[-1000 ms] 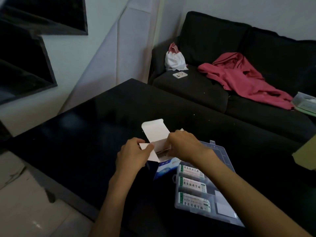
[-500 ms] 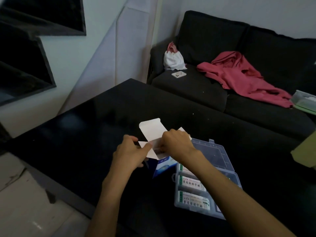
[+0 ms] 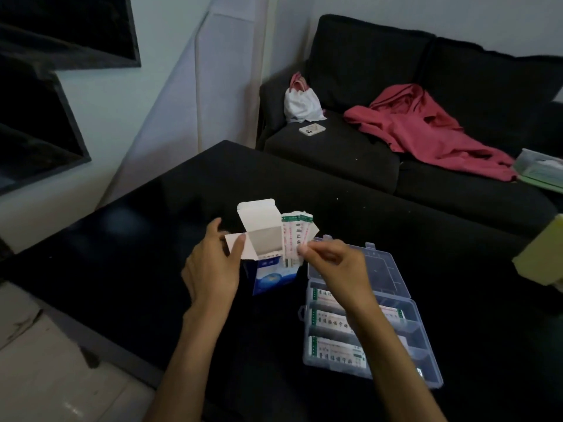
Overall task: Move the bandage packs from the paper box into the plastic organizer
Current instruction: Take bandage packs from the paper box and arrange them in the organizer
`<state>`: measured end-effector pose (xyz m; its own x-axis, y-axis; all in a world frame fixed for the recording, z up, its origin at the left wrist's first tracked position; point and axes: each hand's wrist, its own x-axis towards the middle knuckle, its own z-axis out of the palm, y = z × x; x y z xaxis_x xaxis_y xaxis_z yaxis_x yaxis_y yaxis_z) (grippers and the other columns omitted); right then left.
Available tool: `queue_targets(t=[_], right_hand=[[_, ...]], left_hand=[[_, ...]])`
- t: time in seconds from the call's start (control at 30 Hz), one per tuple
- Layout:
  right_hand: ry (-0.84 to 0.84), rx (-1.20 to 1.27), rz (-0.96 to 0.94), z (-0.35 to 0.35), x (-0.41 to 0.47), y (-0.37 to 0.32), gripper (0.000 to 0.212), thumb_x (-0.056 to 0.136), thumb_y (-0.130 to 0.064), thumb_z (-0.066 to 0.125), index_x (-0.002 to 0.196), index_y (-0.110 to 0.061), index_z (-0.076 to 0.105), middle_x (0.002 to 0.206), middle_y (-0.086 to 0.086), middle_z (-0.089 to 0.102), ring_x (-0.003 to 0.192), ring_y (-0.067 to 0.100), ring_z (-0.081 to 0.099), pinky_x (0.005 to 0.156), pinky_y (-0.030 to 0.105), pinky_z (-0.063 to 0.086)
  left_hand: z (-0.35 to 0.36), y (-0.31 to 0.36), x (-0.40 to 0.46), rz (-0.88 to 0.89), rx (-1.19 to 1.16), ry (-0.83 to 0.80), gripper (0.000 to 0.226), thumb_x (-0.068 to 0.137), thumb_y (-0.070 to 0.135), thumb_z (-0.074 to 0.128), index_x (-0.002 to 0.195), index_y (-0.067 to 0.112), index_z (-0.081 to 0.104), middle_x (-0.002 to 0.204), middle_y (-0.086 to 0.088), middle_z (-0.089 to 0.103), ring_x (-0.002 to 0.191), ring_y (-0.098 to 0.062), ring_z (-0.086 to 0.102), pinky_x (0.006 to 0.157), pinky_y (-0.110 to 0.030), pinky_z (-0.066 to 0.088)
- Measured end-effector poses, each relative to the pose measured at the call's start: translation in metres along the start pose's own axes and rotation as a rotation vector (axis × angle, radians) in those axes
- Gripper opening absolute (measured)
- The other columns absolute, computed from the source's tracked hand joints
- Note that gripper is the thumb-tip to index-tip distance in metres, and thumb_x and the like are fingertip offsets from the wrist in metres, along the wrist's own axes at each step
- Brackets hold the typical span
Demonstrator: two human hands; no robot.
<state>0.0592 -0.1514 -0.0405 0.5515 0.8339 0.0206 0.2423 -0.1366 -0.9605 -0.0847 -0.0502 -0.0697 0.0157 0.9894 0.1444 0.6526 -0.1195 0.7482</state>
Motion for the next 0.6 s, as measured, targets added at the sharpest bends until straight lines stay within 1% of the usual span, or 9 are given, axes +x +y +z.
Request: queue_targets(t=[0.07,0.13,0.17,0.23,0.3,0.37,0.47,0.53,0.6], right_hand=[[-0.014,0.188,0.171,-0.008,-0.005,0.005,0.011,0.084,-0.03,0.067,0.092,-0.024,0.073,0.095,-0.005,0.072,0.09,0.007,0.065,0.068,0.018,0.05],[-0.064,0.315,0.287,-0.018,-0.007,0.011,0.018,0.083,-0.029,0.068,0.096,-0.018,0.073,0.091,-0.003,0.074,0.085,0.009,0.065,0.071,0.02,0.048],[-0.096,0.362,0.329,-0.023,-0.007,0.014,0.019,0.082,-0.028,0.068,0.097,-0.016,0.073,0.088,-0.002,0.074,0.081,0.009,0.064,0.074,0.022,0.048],[-0.136,0.395,0.372,-0.033,-0.007,0.019,0.019,0.081,-0.027,0.069,0.096,-0.016,0.074,0.08,-0.003,0.07,0.074,0.009,0.057,0.076,0.023,0.048],[-0.128,0.323,0.363,-0.042,-0.008,0.024,0.016,0.082,-0.027,0.069,0.094,-0.017,0.075,0.076,-0.006,0.067,0.074,0.008,0.054,0.072,0.02,0.048],[-0.111,0.214,0.341,-0.048,-0.01,0.028,0.012,0.084,-0.026,0.068,0.091,-0.019,0.074,0.072,-0.008,0.066,0.071,0.007,0.054,0.065,0.016,0.048],[-0.106,0.083,0.325,-0.059,-0.013,0.035,0.011,0.086,-0.029,0.065,0.087,-0.021,0.073,0.07,-0.008,0.066,0.065,0.005,0.056,0.058,0.013,0.048],[-0.078,0.062,0.329,-0.061,-0.014,0.038,0.017,0.088,-0.033,0.063,0.086,-0.019,0.073,0.073,-0.006,0.068,0.063,0.004,0.059,0.057,0.013,0.049],[0.001,0.047,0.318,-0.062,-0.014,0.043,0.024,0.086,-0.041,0.062,0.083,-0.019,0.071,0.072,-0.007,0.068,0.06,0.004,0.061,0.054,0.015,0.049]], left_hand=[[-0.001,0.008,-0.005,0.115,-0.009,0.167,0.04,0.095,0.04,0.05,0.129,0.018,0.052,0.125,-0.003,0.058,0.113,-0.02,0.05,0.085,-0.034,0.043],[-0.004,0.026,-0.019,0.237,-0.121,0.253,0.025,0.096,0.038,0.046,0.105,0.02,0.06,0.102,0.003,0.06,0.089,-0.007,0.051,0.069,-0.018,0.039],[-0.002,0.036,-0.028,0.27,-0.179,0.203,0.024,0.096,0.039,0.044,0.095,0.022,0.06,0.089,0.009,0.058,0.076,-0.001,0.05,0.061,-0.014,0.039],[0.006,0.051,-0.046,0.278,-0.247,-0.062,0.026,0.095,0.044,0.043,0.086,0.028,0.061,0.074,0.018,0.054,0.064,0.008,0.052,0.056,-0.011,0.043],[0.023,0.055,-0.057,0.235,-0.343,-0.38,0.022,0.094,0.043,0.049,0.094,0.031,0.068,0.079,0.019,0.064,0.072,0.009,0.06,0.063,-0.012,0.049],[0.036,0.055,-0.058,0.196,-0.388,-0.562,0.022,0.094,0.034,0.054,0.104,0.024,0.071,0.093,0.009,0.072,0.082,0.001,0.066,0.074,-0.024,0.056],[0.046,0.058,-0.058,0.168,-0.389,-0.643,0.02,0.094,0.021,0.058,0.104,0.013,0.072,0.096,-0.004,0.074,0.084,-0.01,0.07,0.081,-0.032,0.056],[0.05,0.059,-0.061,0.122,-0.413,-0.656,0.018,0.091,0.021,0.061,0.103,0.013,0.072,0.093,-0.004,0.075,0.081,-0.012,0.071,0.08,-0.035,0.057],[0.056,0.061,-0.069,0.126,-0.393,-0.636,0.013,0.088,0.025,0.065,0.094,0.018,0.074,0.085,0.0,0.075,0.076,-0.01,0.071,0.078,-0.035,0.058]])
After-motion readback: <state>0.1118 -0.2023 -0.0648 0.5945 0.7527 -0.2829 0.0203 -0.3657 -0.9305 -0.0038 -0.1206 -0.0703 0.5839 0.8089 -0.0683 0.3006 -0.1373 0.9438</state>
